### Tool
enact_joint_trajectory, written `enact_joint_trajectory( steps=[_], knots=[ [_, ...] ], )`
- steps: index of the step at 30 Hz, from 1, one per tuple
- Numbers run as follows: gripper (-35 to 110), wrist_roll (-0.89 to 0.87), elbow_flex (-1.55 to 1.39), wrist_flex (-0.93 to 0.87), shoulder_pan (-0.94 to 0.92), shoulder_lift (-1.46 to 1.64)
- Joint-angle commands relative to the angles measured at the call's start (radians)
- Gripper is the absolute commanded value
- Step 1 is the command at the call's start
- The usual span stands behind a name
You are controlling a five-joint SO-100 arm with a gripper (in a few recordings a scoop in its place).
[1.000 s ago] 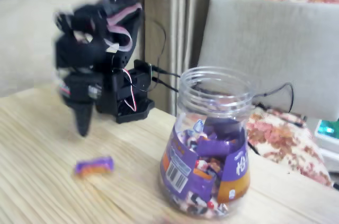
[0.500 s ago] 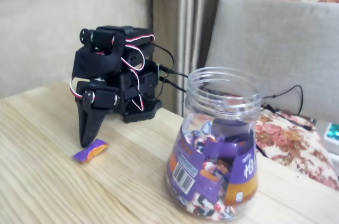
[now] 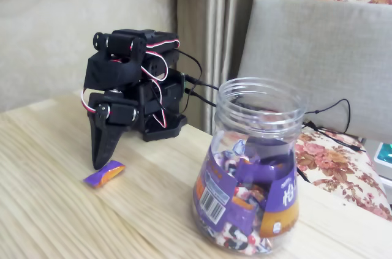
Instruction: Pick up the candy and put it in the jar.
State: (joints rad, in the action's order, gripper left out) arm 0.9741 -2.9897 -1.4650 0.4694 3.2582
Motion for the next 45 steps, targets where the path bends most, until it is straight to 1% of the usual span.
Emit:
enact_joint_trajectory(
  steps=[1, 29, 32, 33, 34, 38, 39, 42, 44, 45],
  knots=[
    [0, 0.018, -0.003, -0.008, 0.014, 0.023],
    [0, 0.020, -0.003, -0.008, 0.017, 0.023],
    [0, 0.000, -0.003, -0.006, -0.037, 0.021],
    [0, -0.044, 0.000, 0.003, -0.044, 0.021],
    [1, -0.137, 0.015, 0.011, -0.046, 0.021],
    [0, -0.617, 0.074, 0.048, 0.054, 0.023],
    [0, -0.684, 0.081, 0.051, 0.069, 0.025],
    [0, -0.801, 0.086, 0.072, 0.069, 0.025],
    [0, -1.190, 0.083, 0.120, 0.129, 0.035],
    [0, -1.247, 0.069, 0.156, 0.132, 0.037]
  ],
)
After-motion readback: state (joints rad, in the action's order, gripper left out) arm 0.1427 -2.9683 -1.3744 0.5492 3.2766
